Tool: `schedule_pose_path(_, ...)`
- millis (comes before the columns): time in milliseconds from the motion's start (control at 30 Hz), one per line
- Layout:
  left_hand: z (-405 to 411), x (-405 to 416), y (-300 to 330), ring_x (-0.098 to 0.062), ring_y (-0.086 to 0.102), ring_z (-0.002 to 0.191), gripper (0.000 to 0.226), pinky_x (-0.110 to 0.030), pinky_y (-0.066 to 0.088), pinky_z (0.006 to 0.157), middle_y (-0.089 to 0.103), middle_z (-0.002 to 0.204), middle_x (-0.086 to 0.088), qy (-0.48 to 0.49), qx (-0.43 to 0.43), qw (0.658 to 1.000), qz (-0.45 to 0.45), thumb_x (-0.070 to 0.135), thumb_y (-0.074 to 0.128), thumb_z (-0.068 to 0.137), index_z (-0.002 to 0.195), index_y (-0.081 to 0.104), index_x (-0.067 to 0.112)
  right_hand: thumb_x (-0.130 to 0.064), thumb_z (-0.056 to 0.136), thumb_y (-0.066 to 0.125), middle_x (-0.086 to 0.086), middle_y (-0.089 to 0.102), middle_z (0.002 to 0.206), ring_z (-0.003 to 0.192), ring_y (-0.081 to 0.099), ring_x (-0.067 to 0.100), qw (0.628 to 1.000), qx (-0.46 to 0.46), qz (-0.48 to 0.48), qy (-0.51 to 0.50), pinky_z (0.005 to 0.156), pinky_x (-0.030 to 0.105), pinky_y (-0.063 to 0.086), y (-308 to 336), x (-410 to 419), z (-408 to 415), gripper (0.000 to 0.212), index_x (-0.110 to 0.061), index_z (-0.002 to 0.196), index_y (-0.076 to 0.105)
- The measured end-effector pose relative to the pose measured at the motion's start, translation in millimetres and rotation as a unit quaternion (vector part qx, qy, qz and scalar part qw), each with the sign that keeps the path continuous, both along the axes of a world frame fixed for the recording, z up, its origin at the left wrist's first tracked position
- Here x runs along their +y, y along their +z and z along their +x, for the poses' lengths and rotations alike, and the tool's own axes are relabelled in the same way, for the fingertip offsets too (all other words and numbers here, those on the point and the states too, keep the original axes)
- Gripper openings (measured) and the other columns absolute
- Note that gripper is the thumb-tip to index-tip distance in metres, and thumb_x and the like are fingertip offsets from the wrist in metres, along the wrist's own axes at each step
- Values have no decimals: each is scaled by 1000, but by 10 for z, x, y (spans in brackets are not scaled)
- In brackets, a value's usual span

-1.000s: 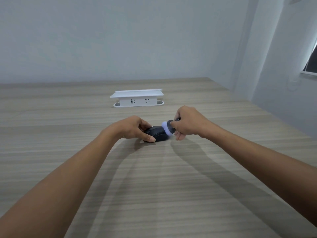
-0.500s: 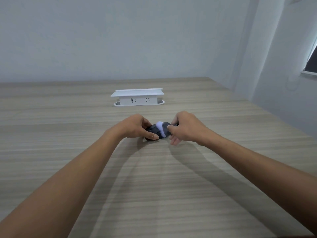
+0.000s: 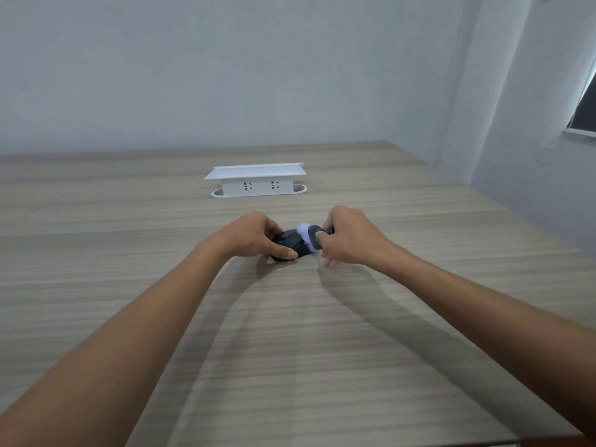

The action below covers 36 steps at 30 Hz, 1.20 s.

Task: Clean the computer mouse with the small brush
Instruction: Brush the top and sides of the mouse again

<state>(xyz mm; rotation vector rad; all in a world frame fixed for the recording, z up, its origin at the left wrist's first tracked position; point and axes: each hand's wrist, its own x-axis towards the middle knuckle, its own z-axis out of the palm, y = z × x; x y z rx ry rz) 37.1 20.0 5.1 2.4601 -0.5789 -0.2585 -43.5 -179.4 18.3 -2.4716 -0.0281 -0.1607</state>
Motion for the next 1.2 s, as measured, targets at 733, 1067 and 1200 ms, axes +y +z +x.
schedule_pose_path(733, 3, -64, 307, -12, 62, 118, 64, -38, 46, 110, 63, 119, 23, -104, 48, 983, 142, 30, 83, 83, 142, 57, 32, -11, 101, 54, 14, 69, 77, 55, 67, 20, 997, 44, 59, -5, 55, 31, 61, 188, -416, 224, 14, -1, 103, 63)
schedule_pose_path(1067, 45, -63, 272, -14, 56, 118, 87, -37, 49, 103, 52, 135, 11, -50, -15, 987, 152, 37, 86, 77, 152, 43, 28, -14, 101, 55, 10, 70, 77, 55, 64, 17, 996, 75, 53, 18, 54, 30, 61, 121, -398, 187, 17, -1, 103, 65)
schedule_pose_path(1200, 18, -38, 262, -18, 65, 98, 82, -33, 52, 90, 67, 113, 2, 12, -15, 991, 135, 33, 86, 79, 149, 47, 18, -12, 98, 55, 10, 73, 76, 54, 64, 16, 995, 87, 47, 15, 50, 28, 58, 153, -390, 159, 18, 0, 99, 68)
